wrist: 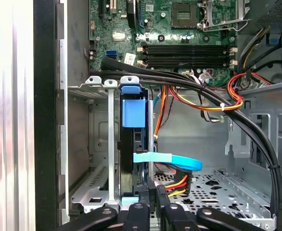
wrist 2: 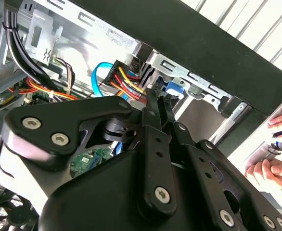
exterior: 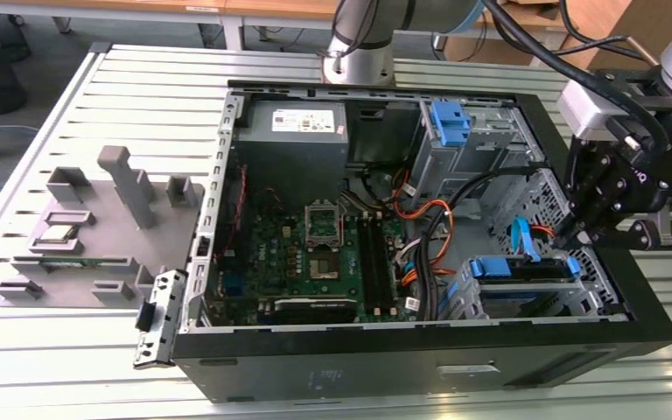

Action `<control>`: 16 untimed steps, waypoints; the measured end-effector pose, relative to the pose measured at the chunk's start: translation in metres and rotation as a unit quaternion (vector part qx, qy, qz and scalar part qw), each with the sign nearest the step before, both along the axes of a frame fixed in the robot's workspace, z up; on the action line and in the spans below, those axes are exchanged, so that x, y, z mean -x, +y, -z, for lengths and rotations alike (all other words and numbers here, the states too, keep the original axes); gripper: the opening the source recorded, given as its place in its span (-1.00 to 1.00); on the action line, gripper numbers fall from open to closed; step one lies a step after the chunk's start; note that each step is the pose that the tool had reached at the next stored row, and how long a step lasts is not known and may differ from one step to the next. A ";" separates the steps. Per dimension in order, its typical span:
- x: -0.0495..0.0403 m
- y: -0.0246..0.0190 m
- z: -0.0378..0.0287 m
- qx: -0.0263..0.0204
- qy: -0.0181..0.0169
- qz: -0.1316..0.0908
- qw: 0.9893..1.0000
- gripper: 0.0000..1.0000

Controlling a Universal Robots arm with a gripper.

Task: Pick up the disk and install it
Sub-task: 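Insert the second disk wire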

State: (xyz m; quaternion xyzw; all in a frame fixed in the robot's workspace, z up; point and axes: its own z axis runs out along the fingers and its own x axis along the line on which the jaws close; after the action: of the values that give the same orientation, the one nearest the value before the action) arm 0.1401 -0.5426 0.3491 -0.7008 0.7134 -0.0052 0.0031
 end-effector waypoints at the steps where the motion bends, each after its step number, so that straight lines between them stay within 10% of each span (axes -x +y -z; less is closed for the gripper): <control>1: 0.0000 0.0000 0.0000 0.000 0.000 0.000 1.000 -0.64; 16: -0.0027 0.0000 0.0040 0.006 0.009 0.013 1.000 -0.52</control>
State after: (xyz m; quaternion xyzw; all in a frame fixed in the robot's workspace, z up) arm 0.1428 -0.5426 0.3450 -0.6914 0.7224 -0.0028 -0.0077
